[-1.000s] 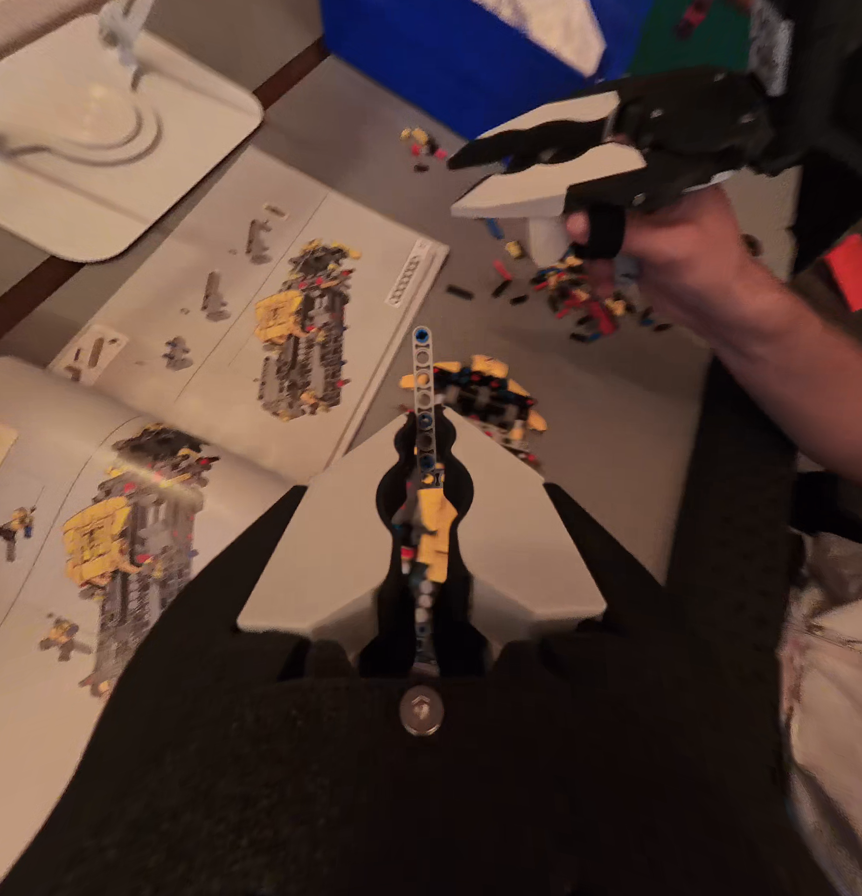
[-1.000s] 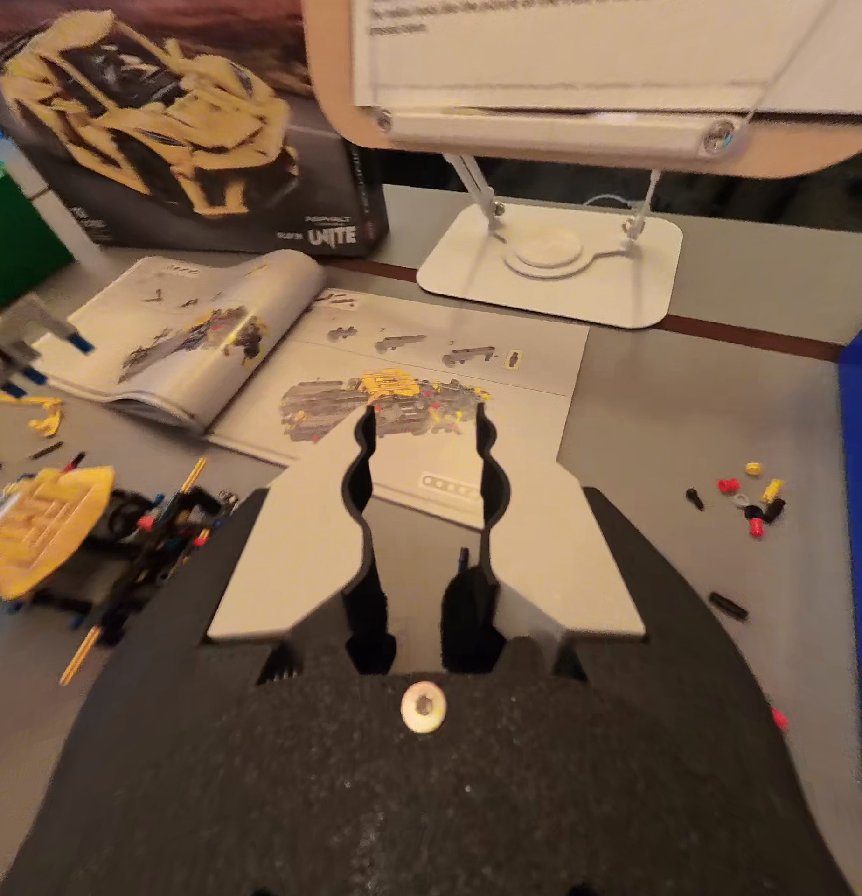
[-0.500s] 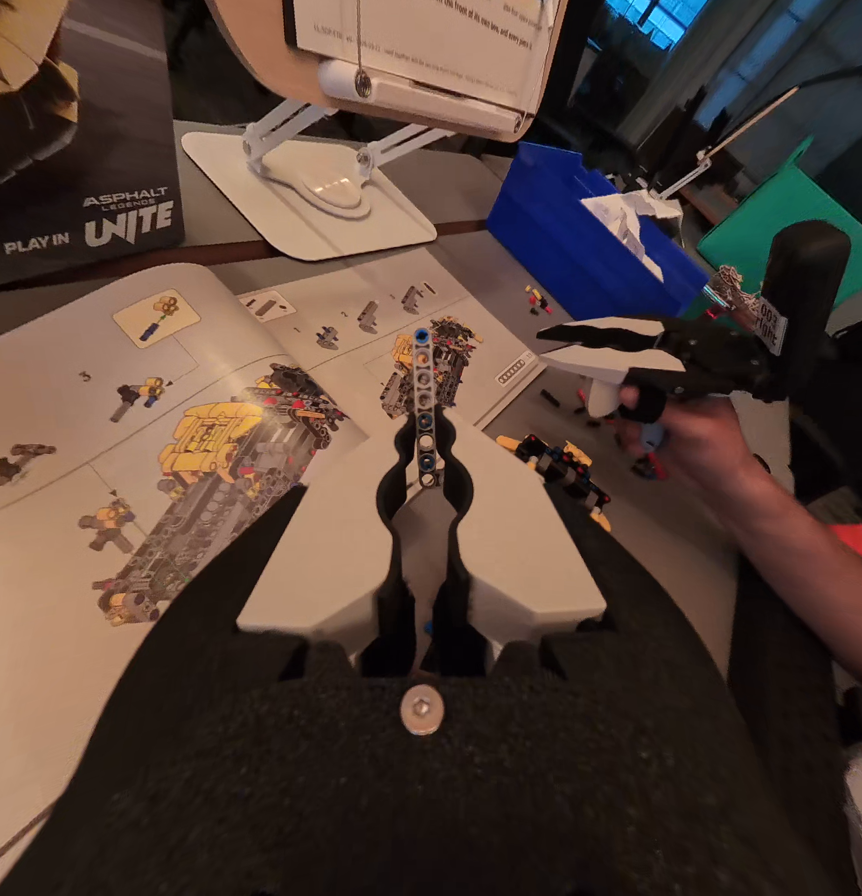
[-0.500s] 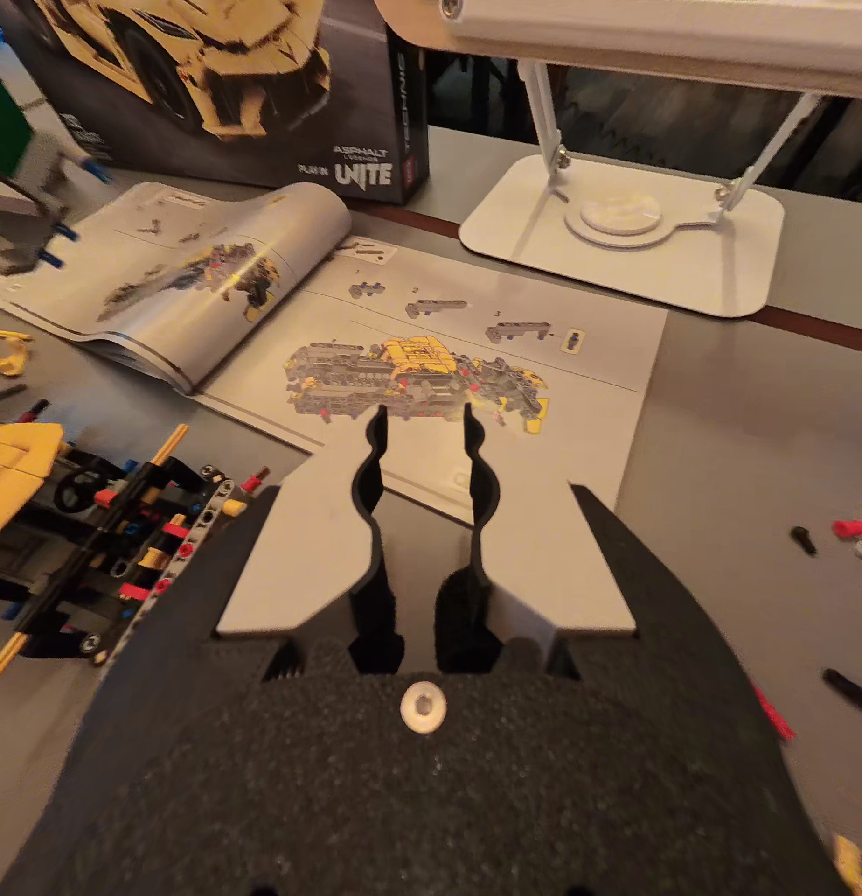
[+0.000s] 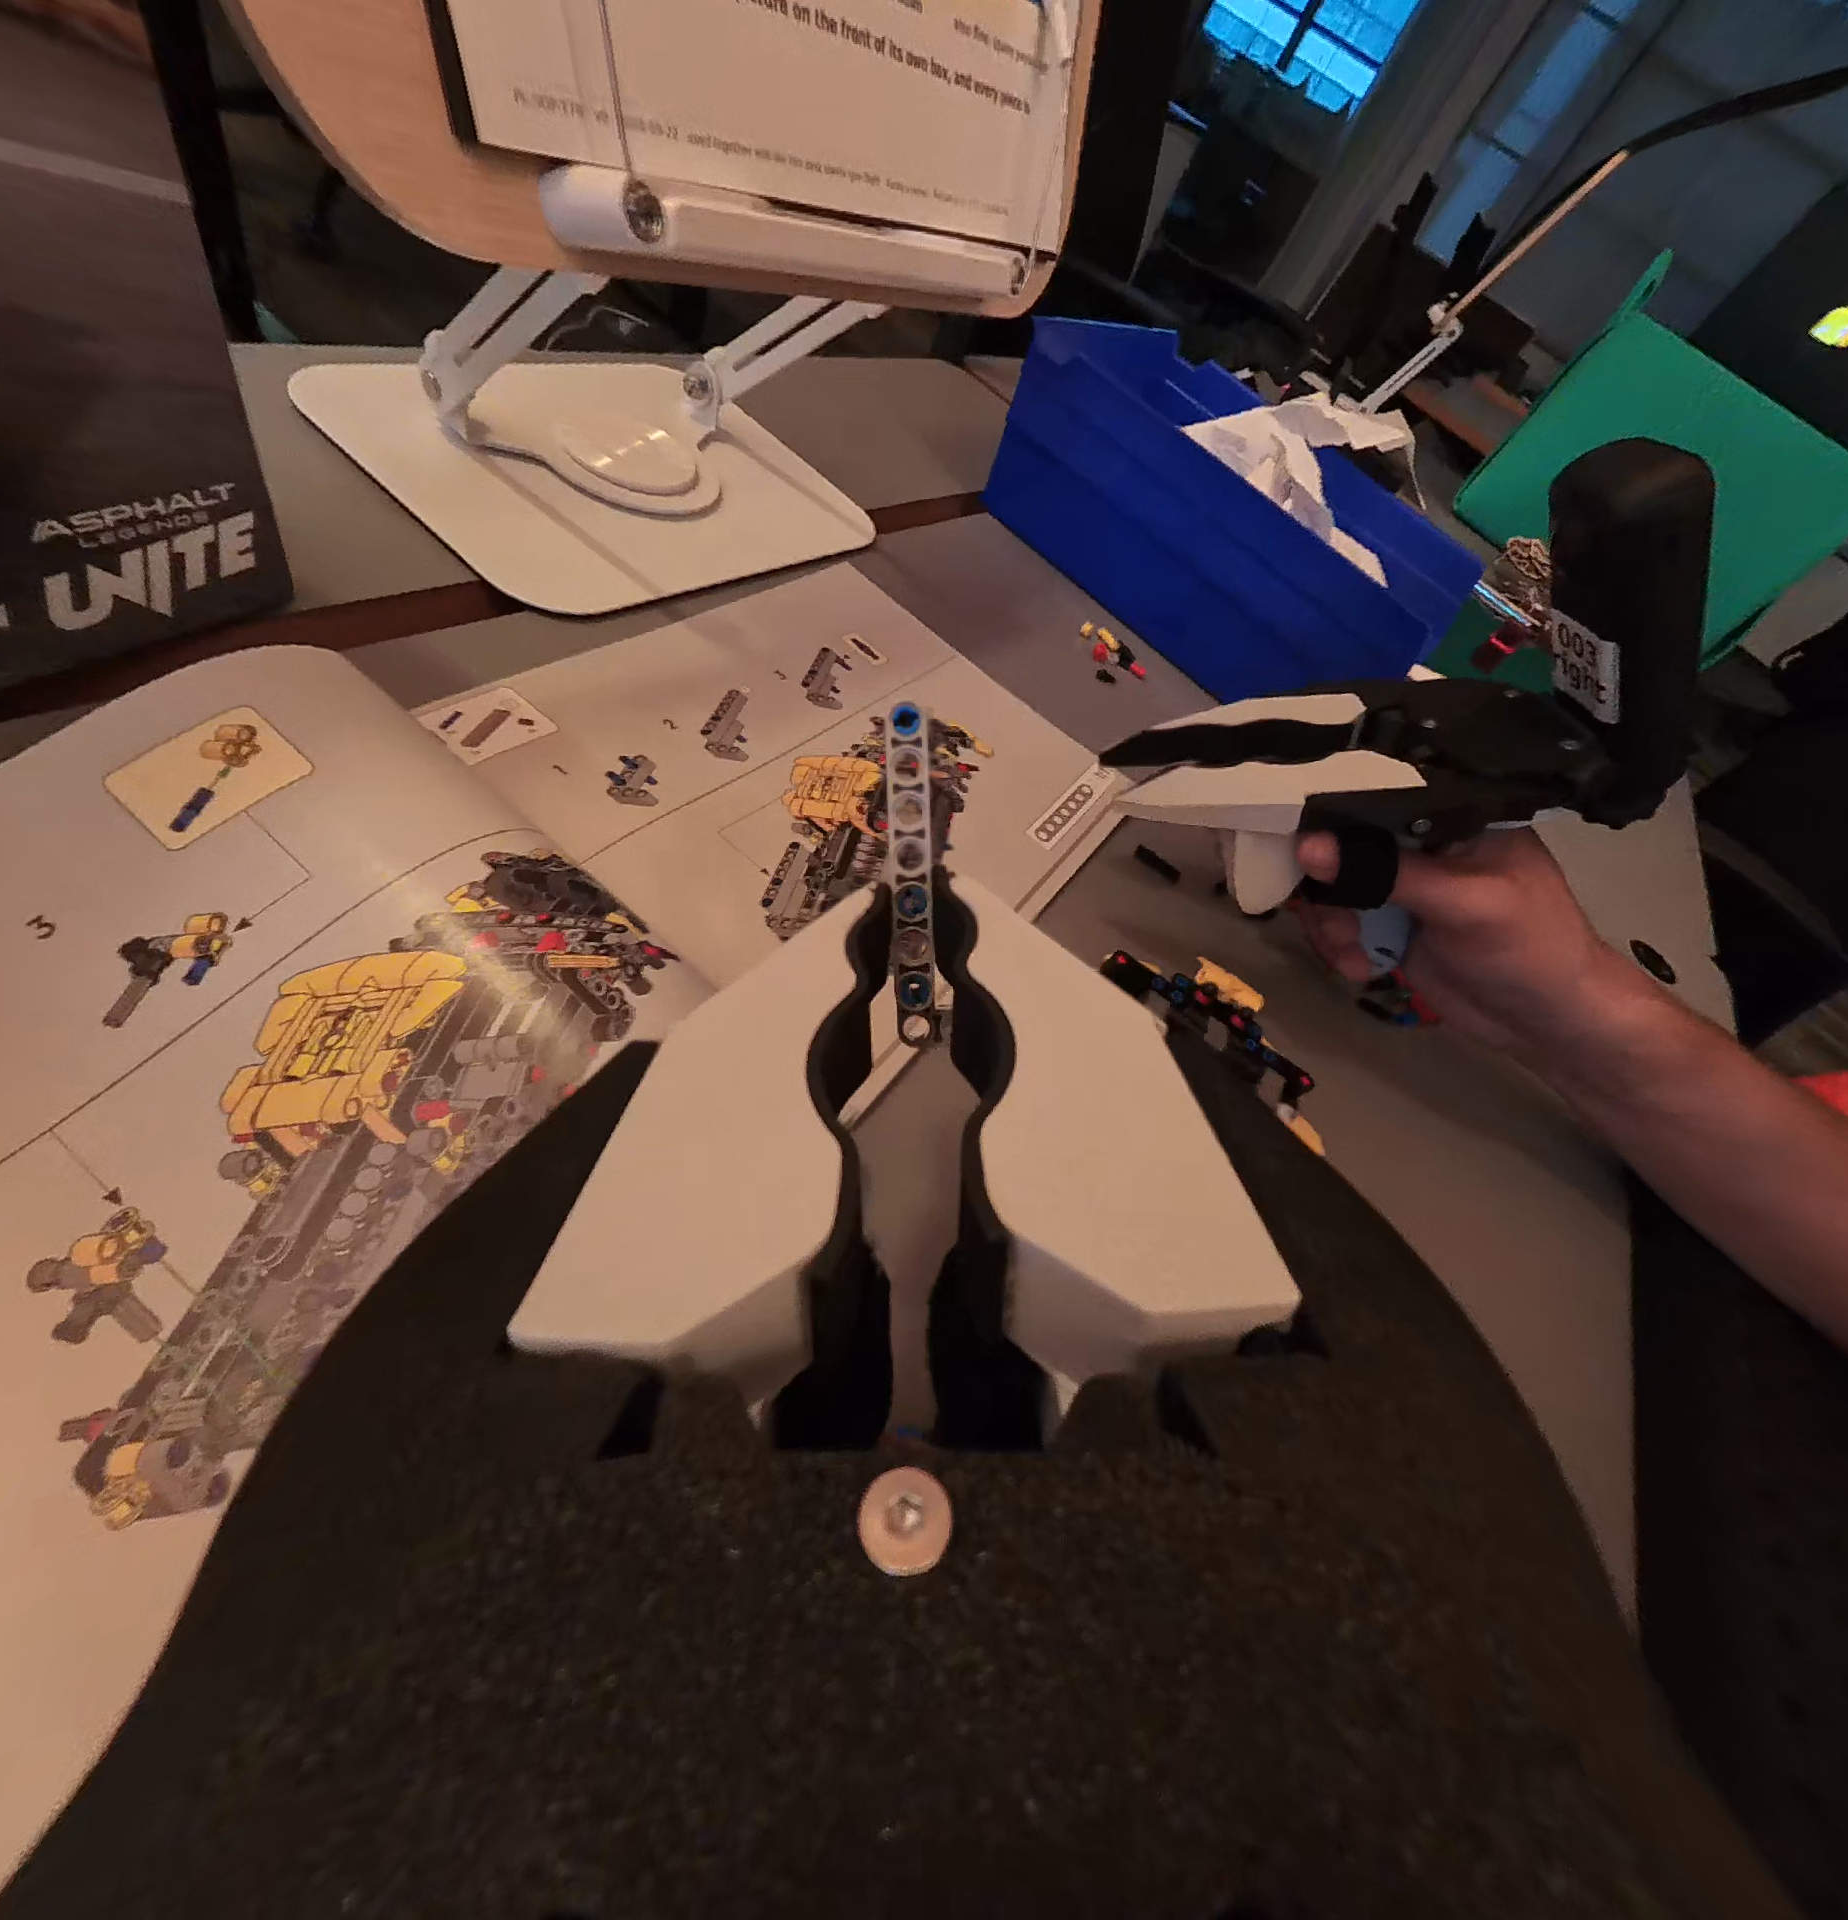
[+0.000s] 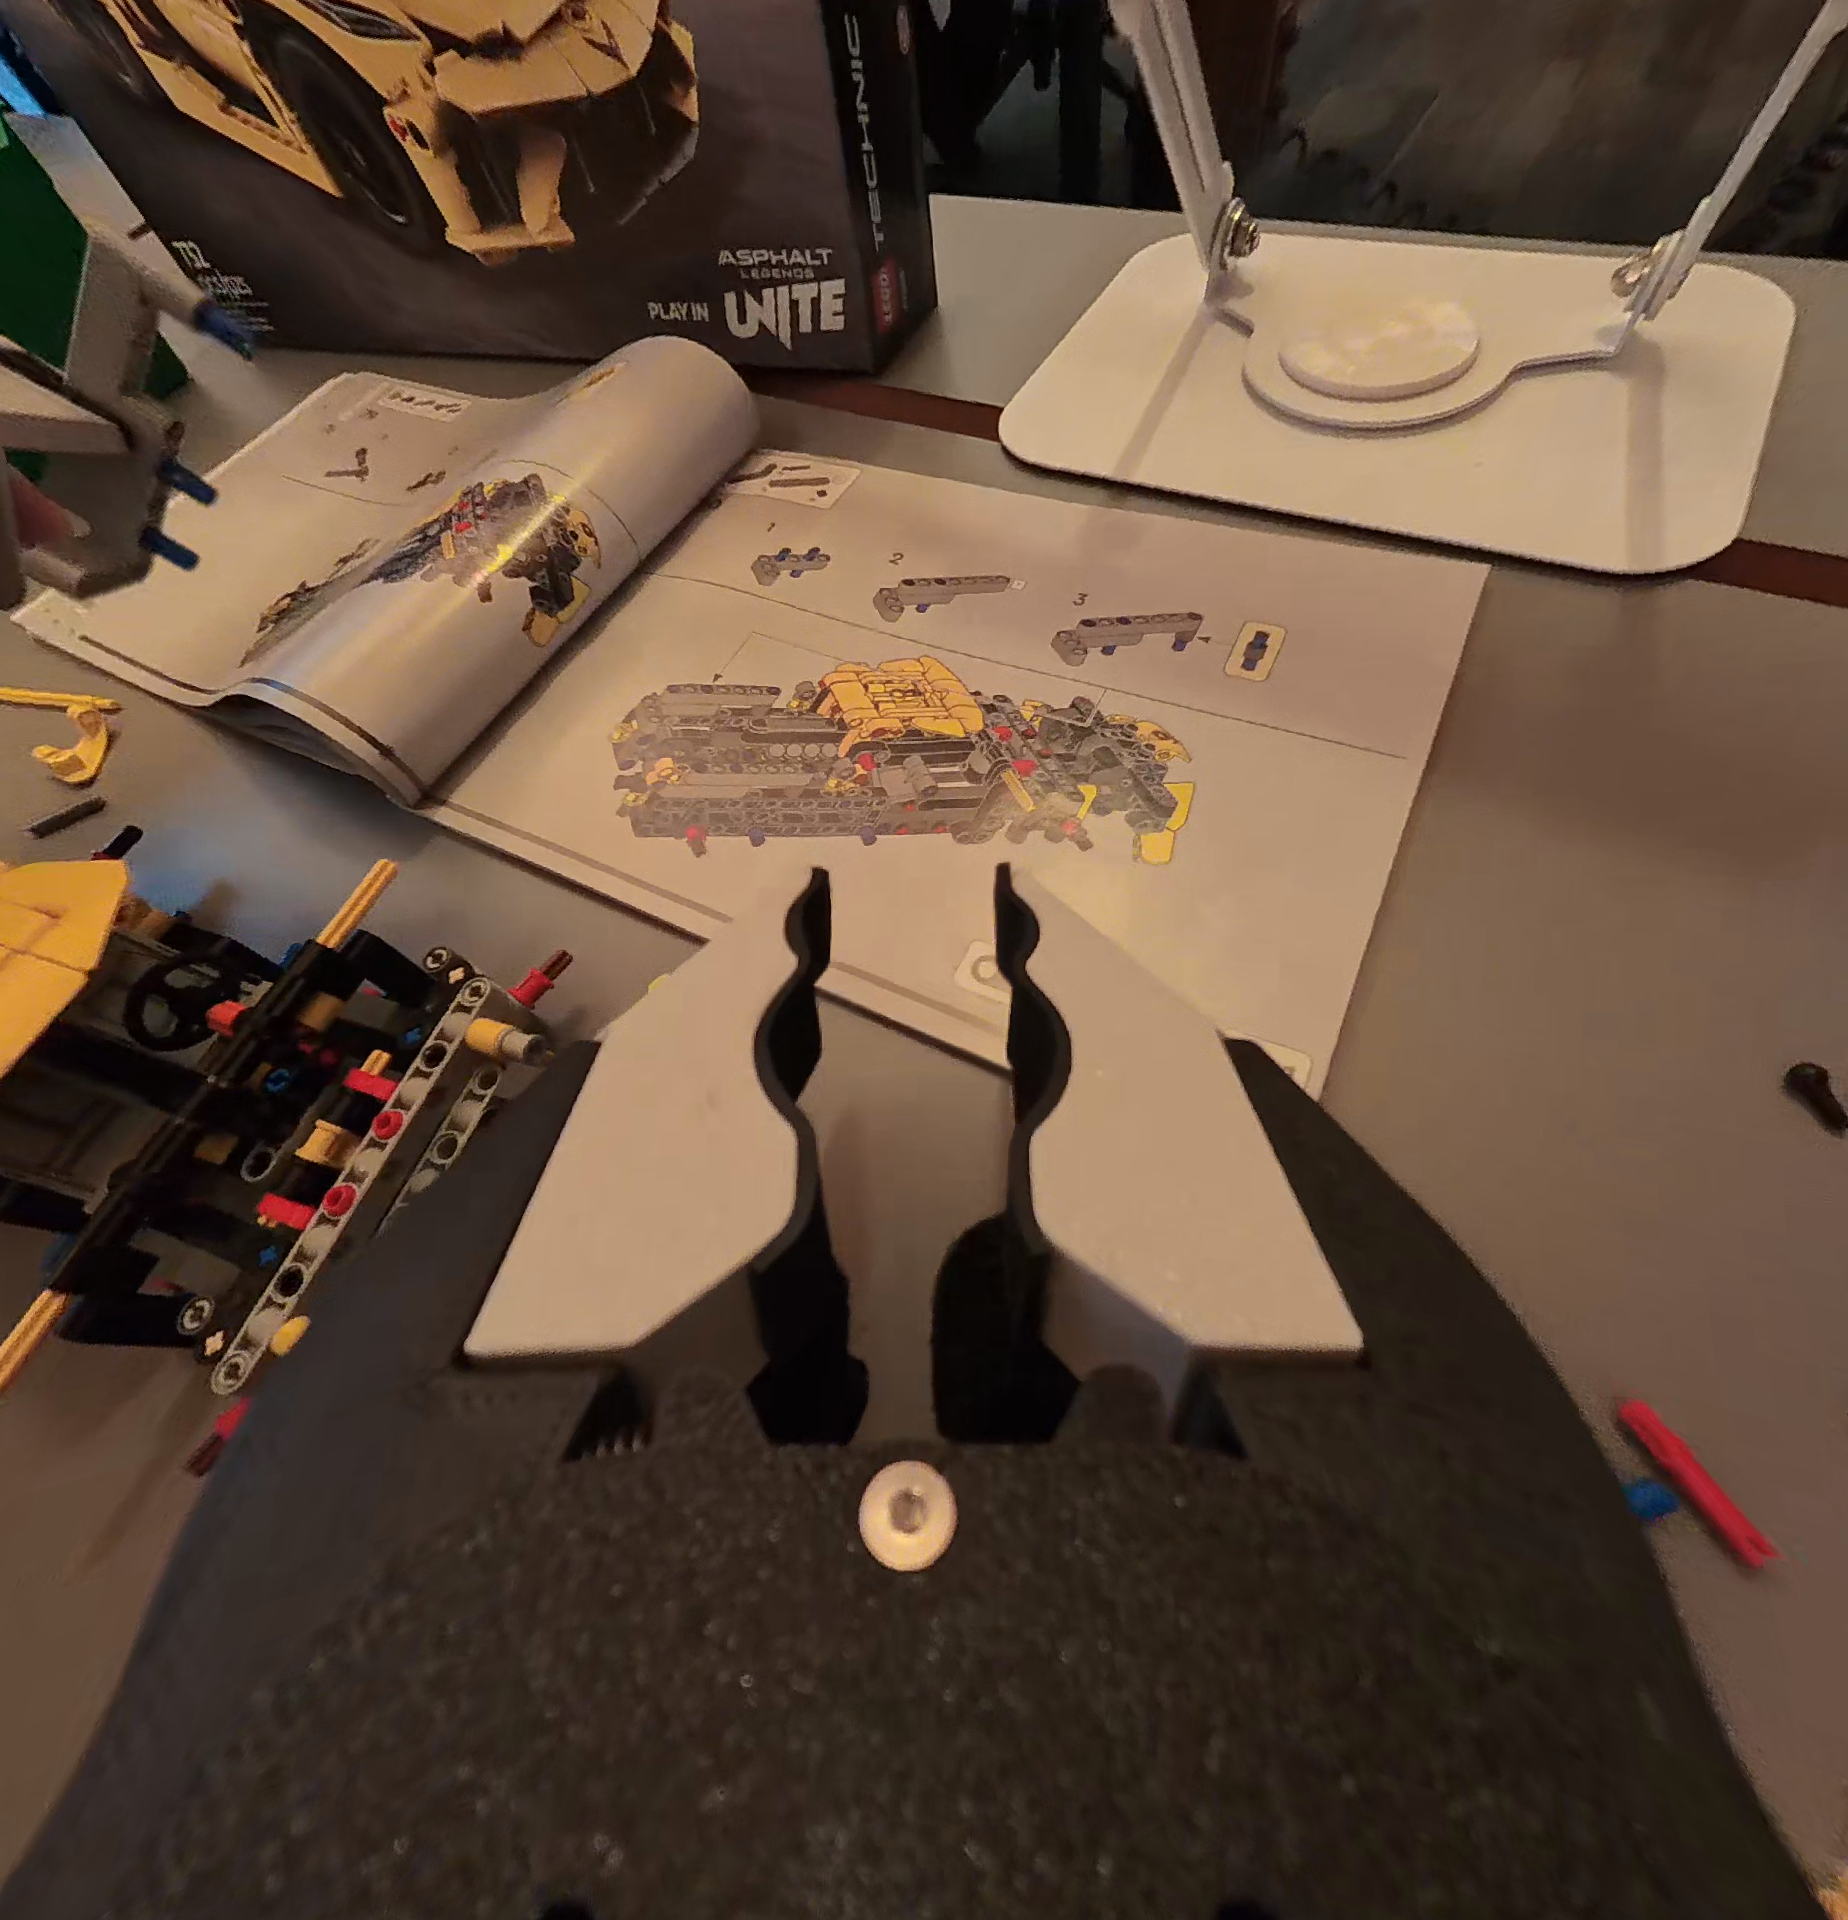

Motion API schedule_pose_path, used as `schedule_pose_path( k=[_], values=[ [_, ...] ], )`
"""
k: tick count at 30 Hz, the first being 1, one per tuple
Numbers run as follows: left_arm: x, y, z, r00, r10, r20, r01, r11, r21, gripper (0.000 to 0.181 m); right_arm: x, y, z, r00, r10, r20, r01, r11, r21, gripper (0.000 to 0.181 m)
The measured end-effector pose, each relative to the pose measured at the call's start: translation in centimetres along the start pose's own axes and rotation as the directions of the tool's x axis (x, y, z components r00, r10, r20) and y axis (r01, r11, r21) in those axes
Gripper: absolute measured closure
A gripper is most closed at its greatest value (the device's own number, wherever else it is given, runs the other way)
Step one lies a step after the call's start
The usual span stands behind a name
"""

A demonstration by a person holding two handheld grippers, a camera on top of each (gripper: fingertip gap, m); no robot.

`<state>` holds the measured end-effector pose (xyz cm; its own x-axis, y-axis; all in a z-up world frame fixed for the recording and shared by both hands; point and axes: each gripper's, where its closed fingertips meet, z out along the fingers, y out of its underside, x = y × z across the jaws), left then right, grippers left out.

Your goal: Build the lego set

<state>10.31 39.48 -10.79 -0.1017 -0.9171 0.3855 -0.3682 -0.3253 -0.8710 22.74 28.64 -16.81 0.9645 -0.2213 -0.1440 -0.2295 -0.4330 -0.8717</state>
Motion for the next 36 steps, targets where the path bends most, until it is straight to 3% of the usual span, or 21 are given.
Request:
schedule_pose_path(
  k=[8,19,22,24,26,28,30,32,34,36],
  values=[
    [-0.9,0.0,-0.7,0.999,0.022,0.04,-0.022,1.0,-0.006,0.174,-0.6,0.4,0.4,1.0,-0.023,0.013,0.023,1.0,-0.015,0.151],
    [0.4,-0.9,-0.9,1.0,-0.026,-0.017,0.026,1.0,0.017,0.174,-3.0,-0.7,0.1,0.993,-0.098,0.07,0.097,0.995,0.017,0.15],
    [0.8,-2.0,-1.1,0.994,-0.108,-0.025,0.109,0.992,0.07,0.174,-5.5,-2.2,-0.7,0.975,-0.182,0.126,0.171,0.981,0.092,0.147],
    [1.0,-3.3,-1.3,0.96,-0.277,-0.033,0.278,0.949,0.149,0.174,-7.3,-3.7,-1.7,0.968,-0.219,0.12,0.2,0.968,0.154,0.146],
    [3.2,-5.1,-1.8,0.91,-0.386,-0.15,0.412,0.883,0.226,0.174,-10.4,-5.5,-2.9,0.958,-0.249,0.142,0.213,0.949,0.231,0.141],
    [5.1,-5.3,-2.2,0.898,-0.398,-0.189,0.434,0.872,0.227,0.174,-13.2,-6.4,-3.6,0.947,-0.293,0.132,0.254,0.934,0.25,0.14],
    [5.5,-5.0,-3.5,0.926,-0.354,-0.133,0.377,0.893,0.245,0.174,-14.8,-6.1,-4.0,0.945,-0.303,0.124,0.267,0.933,0.241,0.141],
    [4.9,-4.2,-5.9,0.947,-0.315,-0.062,0.32,0.914,0.25,0.174,-16.6,-4.5,-4.2,0.937,-0.284,0.205,0.248,0.951,0.183,0.139],
    [4.3,-2.2,-8.3,0.964,-0.266,0.013,0.259,0.948,0.184,0.174,-18.7,-1.8,-4.2,0.919,-0.247,0.306,0.235,0.969,0.078,0.122],
    [2.6,0.4,-10.5,0.965,-0.21,0.155,0.193,0.974,0.121,0.174,-19.0,0.4,-3.8,0.935,-0.233,0.267,0.244,0.97,-0.007,0.112]
  ],
)
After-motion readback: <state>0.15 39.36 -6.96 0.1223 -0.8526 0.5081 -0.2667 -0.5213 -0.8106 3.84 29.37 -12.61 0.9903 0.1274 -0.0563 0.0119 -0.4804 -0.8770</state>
